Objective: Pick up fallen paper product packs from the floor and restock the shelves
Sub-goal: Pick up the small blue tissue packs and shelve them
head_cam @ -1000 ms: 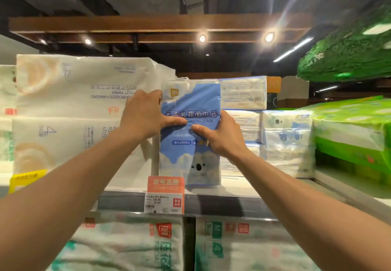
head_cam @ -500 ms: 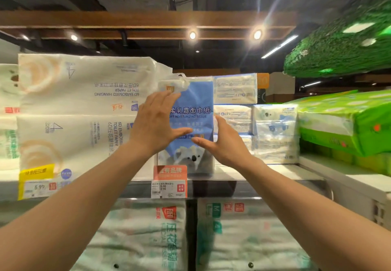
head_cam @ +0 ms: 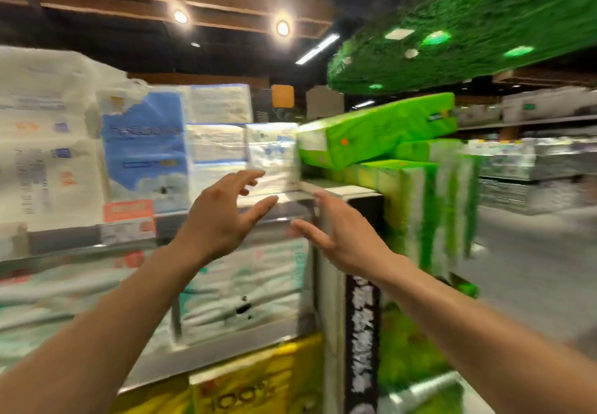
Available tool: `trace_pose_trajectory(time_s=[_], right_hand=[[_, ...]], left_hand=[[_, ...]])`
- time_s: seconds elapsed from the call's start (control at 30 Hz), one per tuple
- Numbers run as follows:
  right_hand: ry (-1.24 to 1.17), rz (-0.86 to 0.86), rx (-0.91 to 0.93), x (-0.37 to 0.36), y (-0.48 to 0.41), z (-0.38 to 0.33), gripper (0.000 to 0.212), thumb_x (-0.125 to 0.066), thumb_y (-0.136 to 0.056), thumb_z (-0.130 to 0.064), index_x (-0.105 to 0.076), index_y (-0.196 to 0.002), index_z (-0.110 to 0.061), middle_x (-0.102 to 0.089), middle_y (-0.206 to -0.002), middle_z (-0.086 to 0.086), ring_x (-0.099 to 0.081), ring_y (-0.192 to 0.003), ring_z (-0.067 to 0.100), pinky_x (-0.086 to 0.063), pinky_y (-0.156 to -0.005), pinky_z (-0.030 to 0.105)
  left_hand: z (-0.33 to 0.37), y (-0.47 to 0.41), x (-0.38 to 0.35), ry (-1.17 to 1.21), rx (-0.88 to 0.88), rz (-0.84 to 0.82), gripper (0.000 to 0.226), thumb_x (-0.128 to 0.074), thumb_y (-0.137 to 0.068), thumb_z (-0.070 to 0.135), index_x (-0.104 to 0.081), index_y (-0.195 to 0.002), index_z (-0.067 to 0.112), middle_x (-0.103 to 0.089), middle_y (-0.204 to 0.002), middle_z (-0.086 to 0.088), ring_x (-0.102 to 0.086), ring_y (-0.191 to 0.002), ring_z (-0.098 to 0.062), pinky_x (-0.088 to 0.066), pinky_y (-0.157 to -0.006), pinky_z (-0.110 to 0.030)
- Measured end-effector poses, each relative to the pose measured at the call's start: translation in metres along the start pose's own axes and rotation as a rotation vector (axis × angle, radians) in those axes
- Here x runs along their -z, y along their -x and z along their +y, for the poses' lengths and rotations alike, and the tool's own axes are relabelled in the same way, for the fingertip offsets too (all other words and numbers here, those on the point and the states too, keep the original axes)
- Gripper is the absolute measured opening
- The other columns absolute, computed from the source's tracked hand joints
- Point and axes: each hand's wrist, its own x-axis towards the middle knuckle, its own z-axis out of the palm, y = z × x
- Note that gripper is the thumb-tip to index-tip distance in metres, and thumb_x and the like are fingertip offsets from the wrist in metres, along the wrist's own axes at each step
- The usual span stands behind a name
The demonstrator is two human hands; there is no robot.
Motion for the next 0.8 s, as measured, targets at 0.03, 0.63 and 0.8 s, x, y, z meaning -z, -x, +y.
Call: trace_pose_trajectory(time_s=[0.03,0.63,0.8], right_hand=[[0.052,-0.015,-0.030,0.014,0.029,0.019,0.073,-0.060,-0.095,-0.055,-0.040,-0.150,-0.011,-0.051,-0.150,0.009,-0.046,-0.139,0.025,-0.032,-0.111,0.029],[0.509,-0.058,-0.883,0.332,0.477,0.271,0.081,-0.056,-0.090,-0.069,-0.043,-0.151,-0.016,-0.049,-0.152,0.010,-0.044,-0.139,0.027,-0.036,-0.116,0.038],[0.603,-0.016,-1.191,0.408,0.580,0.333,0.085,-0.042,-0.092,-0.076,-0.022,-0.161,-0.030,-0.028,-0.164,0.012,-0.023,-0.152,0.029,-0.026,-0.122,0.049]], left_hand=[[0.020,0.011,-0.019,0.024,-0.023,-0.033,0.068,-0.058,-0.082,0.066,-0.063,-0.131,0.019,-0.068,-0.121,-0.001,-0.066,-0.100,-0.016,-0.048,-0.090,-0.030],[0.500,0.111,-0.352,0.574,-0.452,-0.649,0.080,-0.070,-0.079,0.063,-0.051,-0.145,0.023,-0.052,-0.148,-0.003,-0.047,-0.133,-0.021,-0.032,-0.110,-0.029],[0.631,0.122,-0.449,0.723,-0.656,-0.781,0.098,-0.044,-0.074,0.087,-0.050,-0.146,0.020,-0.054,-0.144,-0.006,-0.051,-0.132,-0.024,-0.030,-0.112,-0.026]])
